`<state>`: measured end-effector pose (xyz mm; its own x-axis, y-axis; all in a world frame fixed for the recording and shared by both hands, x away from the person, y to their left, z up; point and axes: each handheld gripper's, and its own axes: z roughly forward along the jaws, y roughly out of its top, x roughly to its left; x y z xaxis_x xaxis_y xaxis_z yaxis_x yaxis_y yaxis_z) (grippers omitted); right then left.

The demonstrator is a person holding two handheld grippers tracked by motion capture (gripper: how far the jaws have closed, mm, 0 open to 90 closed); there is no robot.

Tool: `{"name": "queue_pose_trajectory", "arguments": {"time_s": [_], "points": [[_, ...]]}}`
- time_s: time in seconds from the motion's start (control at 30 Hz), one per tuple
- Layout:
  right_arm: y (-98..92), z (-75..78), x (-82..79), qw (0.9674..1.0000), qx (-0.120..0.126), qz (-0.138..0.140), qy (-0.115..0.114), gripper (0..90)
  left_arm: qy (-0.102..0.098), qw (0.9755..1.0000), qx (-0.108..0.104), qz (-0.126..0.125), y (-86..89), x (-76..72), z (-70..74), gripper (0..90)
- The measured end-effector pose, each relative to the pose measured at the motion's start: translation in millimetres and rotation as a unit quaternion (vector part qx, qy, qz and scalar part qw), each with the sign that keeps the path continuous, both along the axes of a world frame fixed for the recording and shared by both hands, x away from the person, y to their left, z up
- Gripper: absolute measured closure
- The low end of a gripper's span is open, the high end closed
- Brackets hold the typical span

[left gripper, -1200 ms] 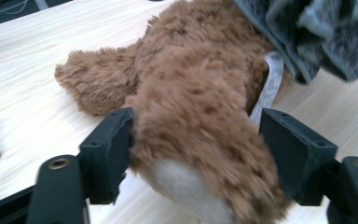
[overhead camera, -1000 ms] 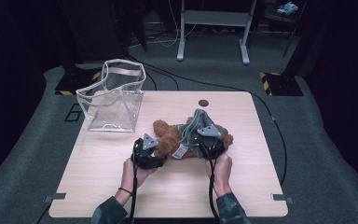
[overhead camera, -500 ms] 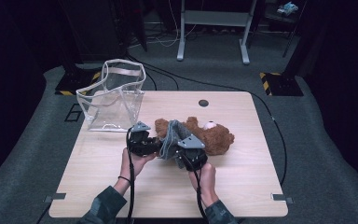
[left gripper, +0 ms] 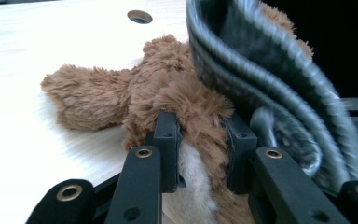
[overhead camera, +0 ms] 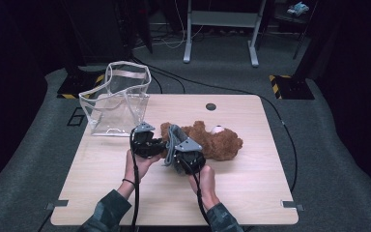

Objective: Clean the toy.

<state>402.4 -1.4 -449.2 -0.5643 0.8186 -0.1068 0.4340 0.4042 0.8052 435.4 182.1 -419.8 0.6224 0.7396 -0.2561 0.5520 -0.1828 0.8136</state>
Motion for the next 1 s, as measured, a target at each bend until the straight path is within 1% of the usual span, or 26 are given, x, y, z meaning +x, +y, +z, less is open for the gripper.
{"name": "queue_pose_trajectory", "arguments": {"time_s": [0.07, 0.1, 0.13, 0.17, 0.2, 0.23, 0.27, 0.3, 0.33, 0.4, 0.43, 0.47, 0.5, 0.53, 0.57, 0.6, 0.67, 0.73, 0.77, 0.8, 0.83, 0.87, 0.9, 0.93, 0.97, 1.0], "points": [[-4.2, -7.5, 1.9, 0.9999, -0.004, -0.009, 0.011, 81.4, -0.003, 1.0000, 0.003, 0.001, 1.2, 1.2, 0.0, 72.3], [-6.9, -11.8, 1.3, 0.9994, -0.012, -0.019, 0.027, 81.5, -0.002, 1.0000, 0.003, 0.001, 1.5, 1.6, 0.0, 72.3], [-10.4, -14.8, -0.1, 0.9990, -0.020, -0.024, 0.032, 81.6, -0.001, 1.0000, 0.003, 0.002, 1.6, 1.8, -0.2, 72.4], [-17.6, -18.6, -1.9, 0.9982, -0.033, -0.033, 0.036, 81.5, -0.002, 1.0000, 0.002, 0.002, 1.7, 2.0, -0.3, 72.4], [-17.6, -18.6, -1.9, 0.9982, -0.033, -0.033, 0.036, 81.5, -0.003, 1.0000, 0.004, 0.001, 1.5, 1.9, -0.5, 72.4], [-25.1, -18.2, -6.7, 0.9986, -0.028, -0.034, 0.030, 81.2, -0.006, 1.0000, 0.004, 0.000, 1.2, 2.1, -1.1, 72.4], [-25.1, -18.2, -6.7, 0.9986, -0.028, -0.034, 0.030, 81.2, -0.006, 1.0000, 0.004, 0.000, 1.2, 2.1, -1.1, 72.3], [-25.9, -16.3, -9.1, 0.9992, -0.022, -0.027, 0.020, 80.9, -0.007, 0.9999, 0.007, 0.000, 1.0, 2.5, -1.4, 72.3], [-24.2, -14.0, -10.5, 0.9996, -0.018, -0.019, 0.014, 80.6, -0.008, 0.9999, 0.006, 0.001, 0.6, 2.6, -1.9, 72.4], [-16.3, -10.0, -9.3, 0.9998, -0.019, -0.006, 0.005, 80.5, -0.011, 0.9999, 0.009, 0.002, 0.2, 2.4, -1.9, 72.4], [-11.7, -9.2, -7.4, 0.9998, -0.019, -0.004, 0.006, 80.5, -0.011, 0.9999, 0.011, 0.002, -0.2, 1.9, -1.5, 72.4], [-7.7, -9.8, -4.5, 0.9997, -0.024, -0.007, 0.005, 80.6, -0.014, 0.9998, 0.016, 0.001, 0.1, 2.0, -1.0, 72.4], [-5.2, -11.1, -1.9, 0.9993, -0.033, -0.011, 0.011, 80.7, -0.016, 0.9997, 0.017, 0.002, 0.3, 2.1, -0.7, 72.4], [-5.0, -12.8, 0.2, 0.9993, -0.030, -0.016, 0.016, 80.9, -0.016, 0.9997, 0.018, 0.002, 0.5, 2.3, -0.6, 72.4], [-9.3, -15.0, 0.4, 0.9989, -0.031, -0.026, 0.023, 81.2, -0.015, 0.9997, 0.018, 0.002, 1.0, 2.5, -0.5, 72.4], [-9.3, -15.0, 0.4, 0.9989, -0.031, -0.026, 0.023, 81.2, -0.014, 0.9997, 0.018, 0.002, 1.3, 2.8, -0.6, 72.4], [-14.4, -16.7, -2.8, 0.9981, -0.043, -0.037, 0.022, 81.2, -0.015, 0.9997, 0.017, 0.001, 1.7, 3.2, -0.7, 72.4], [-22.6, -18.2, -7.3, 0.9972, -0.054, -0.050, 0.016, 81.2, -0.014, 0.9998, 0.016, 0.000, 1.7, 3.1, -0.7, 72.4], [-25.3, -18.1, -8.1, 0.9973, -0.055, -0.048, 0.012, 81.1, -0.014, 0.9998, 0.015, 0.000, 1.6, 3.1, -0.9, 72.3], [-26.4, -17.3, -9.9, 0.9978, -0.047, -0.045, 0.009, 80.9, -0.014, 0.9998, 0.014, 0.000, 1.3, 3.4, -1.1, 72.3], [-25.0, -15.6, -11.3, 0.9986, -0.042, -0.031, 0.000, 80.7, -0.016, 0.9998, 0.013, 0.002, 0.8, 3.5, -1.4, 72.3], [-19.1, -12.7, -12.7, 0.9989, -0.044, -0.012, -0.007, 80.7, -0.015, 0.9998, 0.013, 0.002, 0.6, 3.7, -1.2, 72.3], [-11.5, -11.1, -12.2, 0.9992, -0.040, -0.002, -0.006, 80.6, -0.015, 0.9998, 0.014, 0.003, 0.5, 3.6, -0.9, 72.3], [-4.2, -10.2, -11.0, 0.9989, -0.046, 0.007, -0.002, 80.7, -0.015, 0.9998, 0.013, 0.003, 0.6, 3.6, -0.7, 72.3], [7.0, -13.1, -6.1, 0.9976, -0.069, 0.002, -0.004, 80.8, -0.014, 0.9998, 0.013, 0.004, 1.4, 4.2, -0.9, 72.4], [7.0, -13.1, -6.1, 0.9976, -0.069, 0.002, -0.004, 80.8, -0.014, 0.9998, 0.013, 0.004, 1.4, 4.2, -0.9, 72.3]]}}
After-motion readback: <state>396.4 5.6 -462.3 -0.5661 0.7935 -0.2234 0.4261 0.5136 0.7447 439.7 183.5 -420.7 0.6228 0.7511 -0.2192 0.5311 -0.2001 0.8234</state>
